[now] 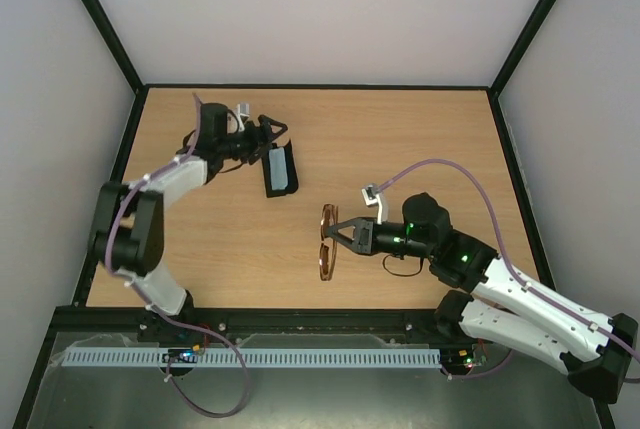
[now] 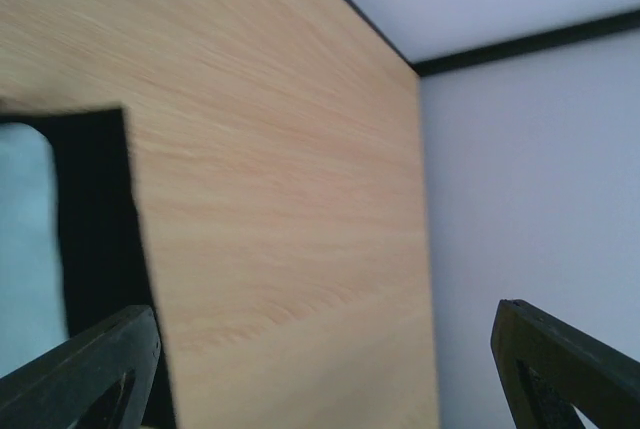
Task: Organize the sunglasses
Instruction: Fold the sunglasses, then move the sunglasses case at the center of the board, then place the sunglasses in the sunglasses case.
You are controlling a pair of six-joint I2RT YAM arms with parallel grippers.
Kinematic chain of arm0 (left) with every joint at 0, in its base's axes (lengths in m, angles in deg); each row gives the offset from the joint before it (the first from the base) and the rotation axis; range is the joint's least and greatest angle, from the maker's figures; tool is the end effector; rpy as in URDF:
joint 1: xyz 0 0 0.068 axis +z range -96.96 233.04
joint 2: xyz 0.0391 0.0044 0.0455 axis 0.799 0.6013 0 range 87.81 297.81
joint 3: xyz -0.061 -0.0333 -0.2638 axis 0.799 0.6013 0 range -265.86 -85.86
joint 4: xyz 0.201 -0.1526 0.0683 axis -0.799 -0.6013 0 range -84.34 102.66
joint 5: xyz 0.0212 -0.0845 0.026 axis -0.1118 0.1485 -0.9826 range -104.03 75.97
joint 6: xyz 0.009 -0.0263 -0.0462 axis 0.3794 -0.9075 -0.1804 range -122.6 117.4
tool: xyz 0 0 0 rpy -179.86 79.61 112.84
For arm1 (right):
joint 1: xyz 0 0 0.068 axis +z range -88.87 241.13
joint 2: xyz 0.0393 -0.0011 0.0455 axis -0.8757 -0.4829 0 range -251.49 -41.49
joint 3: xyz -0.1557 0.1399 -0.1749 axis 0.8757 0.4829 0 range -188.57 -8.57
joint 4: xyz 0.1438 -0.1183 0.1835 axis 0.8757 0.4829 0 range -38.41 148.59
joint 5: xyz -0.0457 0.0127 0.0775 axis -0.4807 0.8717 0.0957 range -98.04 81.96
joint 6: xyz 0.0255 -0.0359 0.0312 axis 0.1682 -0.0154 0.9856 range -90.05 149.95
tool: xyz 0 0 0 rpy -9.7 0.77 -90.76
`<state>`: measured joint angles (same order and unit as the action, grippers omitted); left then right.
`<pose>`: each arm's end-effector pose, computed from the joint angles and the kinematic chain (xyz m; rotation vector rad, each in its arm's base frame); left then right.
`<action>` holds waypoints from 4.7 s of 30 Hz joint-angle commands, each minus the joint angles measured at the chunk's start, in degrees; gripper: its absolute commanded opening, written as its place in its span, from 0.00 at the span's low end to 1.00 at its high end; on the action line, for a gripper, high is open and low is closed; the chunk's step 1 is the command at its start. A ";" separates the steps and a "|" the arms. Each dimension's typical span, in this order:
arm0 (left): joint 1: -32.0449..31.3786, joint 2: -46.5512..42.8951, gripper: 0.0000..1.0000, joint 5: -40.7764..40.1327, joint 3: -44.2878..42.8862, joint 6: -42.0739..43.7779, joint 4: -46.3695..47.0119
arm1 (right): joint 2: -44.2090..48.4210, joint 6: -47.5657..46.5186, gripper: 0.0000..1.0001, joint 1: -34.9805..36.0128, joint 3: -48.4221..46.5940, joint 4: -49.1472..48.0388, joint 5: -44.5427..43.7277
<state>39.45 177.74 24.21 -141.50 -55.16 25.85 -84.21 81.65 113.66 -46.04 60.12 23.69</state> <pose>0.3360 -0.1038 0.2523 -0.2262 2.1135 -1.3746 0.0926 0.1516 0.3049 -0.4885 2.1181 1.6838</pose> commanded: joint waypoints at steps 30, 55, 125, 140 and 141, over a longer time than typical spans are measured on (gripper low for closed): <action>7.89 44.81 0.90 5.43 -42.24 16.78 -25.09 | 6.46 1.14 0.10 0.17 -3.52 7.72 -4.16; -5.17 26.91 0.89 4.29 -7.91 10.14 -2.29 | 13.53 5.11 0.09 0.12 -0.67 9.29 -4.20; -18.23 -60.19 0.99 -12.47 22.12 6.42 -45.18 | -63.99 -17.96 0.06 -0.45 -50.42 56.08 -43.80; -18.23 -59.08 0.99 -14.61 23.48 4.78 -44.86 | -67.91 -22.79 0.06 -4.93 -45.74 47.59 -39.03; -18.23 -58.83 0.99 -14.70 23.56 4.68 -44.70 | -67.99 -23.05 0.06 -5.18 -45.39 47.11 -38.69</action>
<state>21.44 118.02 10.22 -118.52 -49.60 -19.37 -150.85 60.41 109.31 -93.12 109.35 -15.50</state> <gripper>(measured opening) 0.990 0.166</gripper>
